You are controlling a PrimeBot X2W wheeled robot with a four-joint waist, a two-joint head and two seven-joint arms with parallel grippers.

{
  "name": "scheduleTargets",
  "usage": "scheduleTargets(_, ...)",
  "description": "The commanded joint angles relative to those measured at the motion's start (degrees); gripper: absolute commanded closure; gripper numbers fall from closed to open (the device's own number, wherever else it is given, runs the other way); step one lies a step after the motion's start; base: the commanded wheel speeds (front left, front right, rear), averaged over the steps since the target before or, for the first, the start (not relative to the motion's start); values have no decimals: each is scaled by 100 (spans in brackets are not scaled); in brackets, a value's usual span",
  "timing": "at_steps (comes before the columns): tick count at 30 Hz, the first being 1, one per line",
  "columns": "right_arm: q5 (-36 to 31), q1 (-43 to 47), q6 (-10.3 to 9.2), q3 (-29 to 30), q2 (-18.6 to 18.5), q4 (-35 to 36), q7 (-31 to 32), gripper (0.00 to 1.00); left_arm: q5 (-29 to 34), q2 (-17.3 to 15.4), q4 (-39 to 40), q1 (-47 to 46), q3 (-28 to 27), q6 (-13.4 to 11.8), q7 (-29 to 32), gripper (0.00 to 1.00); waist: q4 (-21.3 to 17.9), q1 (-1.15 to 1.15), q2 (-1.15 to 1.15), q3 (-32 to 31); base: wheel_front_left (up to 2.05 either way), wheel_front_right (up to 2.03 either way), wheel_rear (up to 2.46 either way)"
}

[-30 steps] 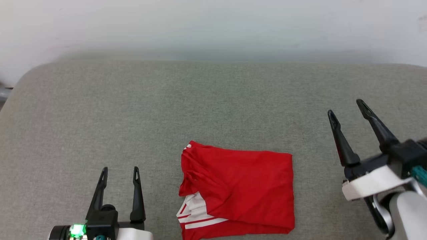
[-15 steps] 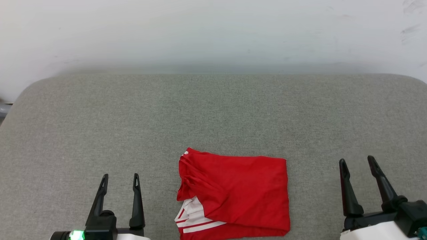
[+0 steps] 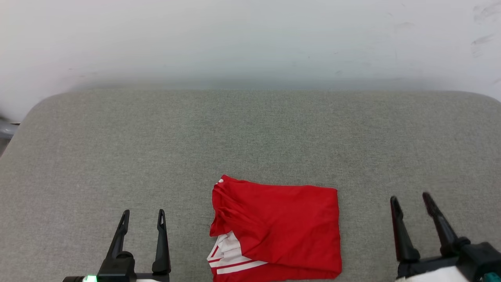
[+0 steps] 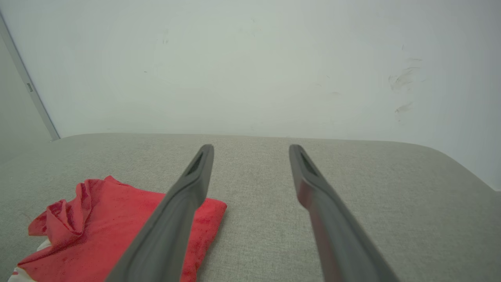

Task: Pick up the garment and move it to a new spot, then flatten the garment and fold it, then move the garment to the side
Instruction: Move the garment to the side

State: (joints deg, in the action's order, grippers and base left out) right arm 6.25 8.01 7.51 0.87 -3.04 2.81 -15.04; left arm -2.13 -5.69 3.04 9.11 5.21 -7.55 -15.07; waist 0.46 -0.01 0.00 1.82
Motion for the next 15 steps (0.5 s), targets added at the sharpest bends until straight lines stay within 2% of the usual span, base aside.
scheduleTargets(1, -6, -203, -5, 24, 27, 34, -16, 0, 31, 14, -10, 56, -21, 22, -11, 0, 11, 1, 0, -6, 0, 0, 0)
scheduleTargets(3, -28, -406, -5, 44, -25, 100, -15, 0, 30, 22, -15, 66, -45, 46, -11, 0, 22, 1, 0, -6, 0, 0, 0)
scheduleTargets(4, 21, -776, -5, 20, -231, 126, -15, 0, 32, 39, -39, 54, -65, 83, -11, 0, 46, 1, 0, 10, 0, 0, 0)
scheduleTargets(6, 117, -1135, -5, -29, -409, 85, 52, 0, 50, 48, -63, 9, -61, 114, -11, 0, 77, 1, 0, 34, 0, 0, 0)
scheduleTargets(8, 274, -1462, -5, -160, -615, -66, 373, 0, 48, 53, -85, -50, -61, 144, -11, 0, 105, 1, 0, 59, 0, 0, 0)
scheduleTargets(11, 663, -1965, -5, -462, -883, -232, 1173, 0, 55, 68, -109, -118, -71, 181, -11, 0, 152, 1, 0, 106, 0, 0, 0)
scheduleTargets(15, 1466, -2455, -5, -949, -1162, -490, 2777, 0, 52, 94, -131, -124, -105, 183, -11, 0, 179, 1, 0, 163, 0, 0, 0)
